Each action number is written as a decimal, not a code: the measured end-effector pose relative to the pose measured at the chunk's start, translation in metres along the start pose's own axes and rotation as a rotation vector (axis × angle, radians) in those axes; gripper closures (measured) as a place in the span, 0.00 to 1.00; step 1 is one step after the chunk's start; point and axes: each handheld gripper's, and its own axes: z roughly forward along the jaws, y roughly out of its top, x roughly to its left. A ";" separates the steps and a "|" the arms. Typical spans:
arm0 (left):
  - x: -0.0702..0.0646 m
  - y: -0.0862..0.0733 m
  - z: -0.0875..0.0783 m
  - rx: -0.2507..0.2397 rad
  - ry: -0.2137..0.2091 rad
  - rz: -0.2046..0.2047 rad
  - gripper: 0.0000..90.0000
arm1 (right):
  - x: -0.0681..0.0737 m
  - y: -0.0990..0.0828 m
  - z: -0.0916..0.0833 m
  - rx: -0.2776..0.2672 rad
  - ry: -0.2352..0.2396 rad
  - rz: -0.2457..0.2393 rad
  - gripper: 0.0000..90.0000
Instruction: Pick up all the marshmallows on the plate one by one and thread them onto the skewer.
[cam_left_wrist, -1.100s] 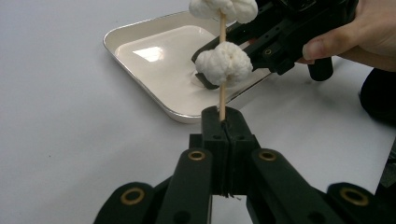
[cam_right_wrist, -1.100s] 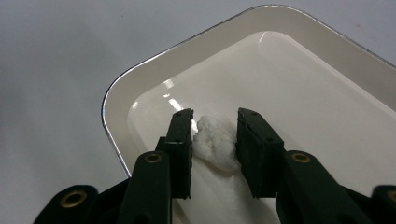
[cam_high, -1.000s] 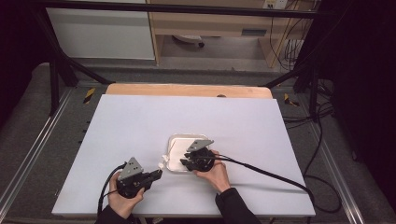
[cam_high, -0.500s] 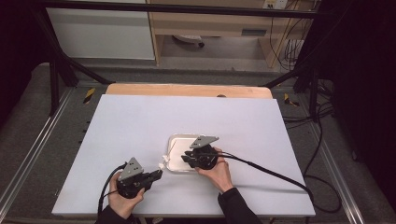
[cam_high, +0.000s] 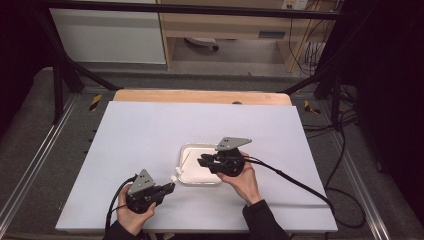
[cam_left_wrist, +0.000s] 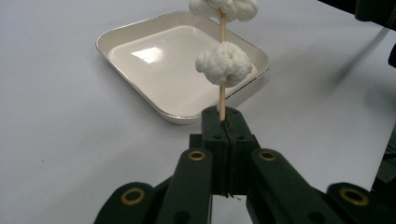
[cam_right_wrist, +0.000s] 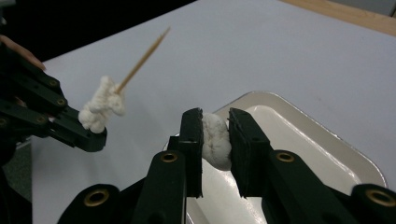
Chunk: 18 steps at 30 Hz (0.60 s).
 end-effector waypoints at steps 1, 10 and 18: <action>0.000 0.000 0.000 0.001 -0.003 0.000 0.99 | 0.000 0.002 -0.003 -0.009 0.009 0.002 0.84; -0.003 0.001 0.001 -0.003 -0.013 0.008 0.99 | -0.002 0.015 -0.024 -0.091 0.041 0.023 0.84; -0.006 0.001 0.001 -0.009 -0.023 0.022 0.99 | -0.005 0.024 -0.037 -0.153 0.072 0.064 0.84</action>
